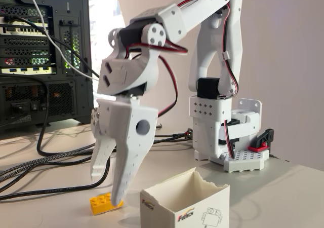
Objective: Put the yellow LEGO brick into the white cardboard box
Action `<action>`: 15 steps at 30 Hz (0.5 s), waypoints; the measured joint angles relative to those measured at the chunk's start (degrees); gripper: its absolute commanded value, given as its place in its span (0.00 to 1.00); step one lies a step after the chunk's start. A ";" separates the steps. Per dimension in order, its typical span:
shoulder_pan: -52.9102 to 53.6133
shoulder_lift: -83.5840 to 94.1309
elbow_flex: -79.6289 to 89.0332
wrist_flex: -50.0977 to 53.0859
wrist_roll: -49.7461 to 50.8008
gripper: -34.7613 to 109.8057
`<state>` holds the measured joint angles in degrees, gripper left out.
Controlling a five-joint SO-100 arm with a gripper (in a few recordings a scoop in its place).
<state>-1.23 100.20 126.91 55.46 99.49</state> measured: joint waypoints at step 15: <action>-0.26 -4.13 0.00 -2.72 -1.49 0.38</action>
<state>-1.49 96.06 126.91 52.73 98.00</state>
